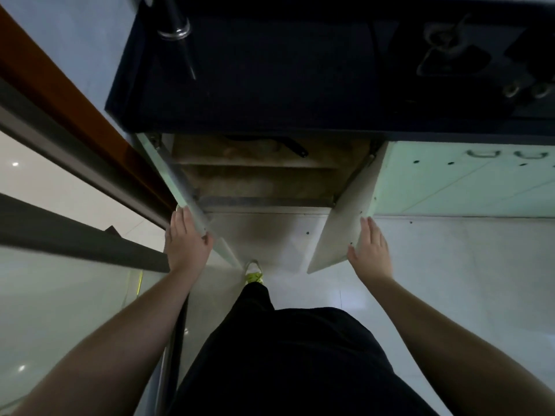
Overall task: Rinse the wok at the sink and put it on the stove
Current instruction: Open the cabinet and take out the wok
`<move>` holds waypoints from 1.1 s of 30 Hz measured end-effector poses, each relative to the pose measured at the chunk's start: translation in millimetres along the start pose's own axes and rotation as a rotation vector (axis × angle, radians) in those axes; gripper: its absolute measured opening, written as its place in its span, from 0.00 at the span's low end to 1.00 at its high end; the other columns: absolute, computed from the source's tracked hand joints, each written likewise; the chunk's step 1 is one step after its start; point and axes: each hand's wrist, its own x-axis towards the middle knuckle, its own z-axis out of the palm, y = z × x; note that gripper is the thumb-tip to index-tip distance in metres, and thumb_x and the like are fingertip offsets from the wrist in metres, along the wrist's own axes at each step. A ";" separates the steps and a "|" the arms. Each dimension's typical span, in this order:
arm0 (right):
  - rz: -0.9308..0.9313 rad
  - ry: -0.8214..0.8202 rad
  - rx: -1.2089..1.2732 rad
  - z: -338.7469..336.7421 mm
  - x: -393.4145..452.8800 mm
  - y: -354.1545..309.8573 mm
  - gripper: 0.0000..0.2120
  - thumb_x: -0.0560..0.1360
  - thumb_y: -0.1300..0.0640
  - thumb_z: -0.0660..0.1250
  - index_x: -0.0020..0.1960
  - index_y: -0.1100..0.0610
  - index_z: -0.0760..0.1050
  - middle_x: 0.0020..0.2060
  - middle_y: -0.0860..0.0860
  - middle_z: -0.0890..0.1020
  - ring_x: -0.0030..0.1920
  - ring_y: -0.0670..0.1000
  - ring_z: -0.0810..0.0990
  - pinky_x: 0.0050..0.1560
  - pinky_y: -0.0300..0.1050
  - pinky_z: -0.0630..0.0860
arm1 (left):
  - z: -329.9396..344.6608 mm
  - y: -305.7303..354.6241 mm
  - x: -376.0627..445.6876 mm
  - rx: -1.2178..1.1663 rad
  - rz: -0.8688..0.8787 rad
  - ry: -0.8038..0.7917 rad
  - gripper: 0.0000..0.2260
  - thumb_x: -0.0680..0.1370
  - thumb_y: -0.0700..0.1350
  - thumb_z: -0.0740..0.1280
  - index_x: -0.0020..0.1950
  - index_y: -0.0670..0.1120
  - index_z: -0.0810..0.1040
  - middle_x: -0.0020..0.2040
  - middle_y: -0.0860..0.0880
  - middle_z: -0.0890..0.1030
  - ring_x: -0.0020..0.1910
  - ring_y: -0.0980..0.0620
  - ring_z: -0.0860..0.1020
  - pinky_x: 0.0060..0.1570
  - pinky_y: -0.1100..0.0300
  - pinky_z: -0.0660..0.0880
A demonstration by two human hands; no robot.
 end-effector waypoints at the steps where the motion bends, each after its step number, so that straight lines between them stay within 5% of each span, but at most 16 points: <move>1: -0.046 0.004 -0.040 1.2 -1.1 1.0 0.34 0.76 0.64 0.62 0.78 0.61 0.53 0.78 0.57 0.57 0.78 0.56 0.54 0.76 0.49 0.52 | -0.1 2.0 1.4 0.045 0.091 -0.001 0.33 0.76 0.44 0.65 0.78 0.39 0.55 0.77 0.39 0.61 0.77 0.41 0.58 0.75 0.47 0.58; 5: -0.204 -0.038 -0.193 5.1 -9.0 18.7 0.36 0.73 0.73 0.58 0.78 0.60 0.54 0.77 0.55 0.60 0.77 0.54 0.57 0.78 0.47 0.48 | 7.4 0.5 14.0 0.192 0.379 -0.184 0.39 0.69 0.27 0.65 0.78 0.41 0.58 0.78 0.41 0.61 0.77 0.42 0.60 0.75 0.47 0.59; 8: -0.189 -0.066 -0.287 0.9 -12.7 45.5 0.33 0.75 0.69 0.56 0.79 0.60 0.53 0.77 0.55 0.60 0.77 0.54 0.56 0.76 0.45 0.42 | 13.6 -9.9 19.3 0.310 0.455 -0.298 0.33 0.71 0.32 0.67 0.76 0.41 0.64 0.75 0.41 0.67 0.73 0.42 0.67 0.73 0.48 0.58; 12: -0.056 -0.131 -0.321 -3.5 -11.6 78.7 0.31 0.76 0.61 0.57 0.78 0.58 0.56 0.76 0.55 0.61 0.77 0.56 0.56 0.78 0.49 0.49 | 14.5 -8.5 17.1 0.394 0.455 -0.288 0.23 0.81 0.45 0.57 0.77 0.42 0.63 0.74 0.44 0.68 0.73 0.44 0.66 0.74 0.49 0.56; 19: 0.115 -0.188 -0.332 -18.8 -16.5 103.9 0.28 0.78 0.53 0.57 0.76 0.58 0.58 0.76 0.56 0.60 0.77 0.55 0.55 0.76 0.49 0.52 | 9.0 -15.2 14.6 0.408 0.412 -0.378 0.26 0.83 0.55 0.50 0.79 0.44 0.59 0.78 0.45 0.63 0.76 0.46 0.59 0.74 0.50 0.52; 33: -0.053 -0.093 -0.162 3.9 -36.6 -114.2 0.27 0.82 0.44 0.52 0.77 0.55 0.56 0.76 0.55 0.62 0.77 0.56 0.59 0.75 0.53 0.56 | -35.0 -119.2 -4.2 0.446 0.431 -0.437 0.25 0.83 0.55 0.53 0.77 0.44 0.65 0.77 0.43 0.64 0.77 0.46 0.60 0.76 0.51 0.51</move>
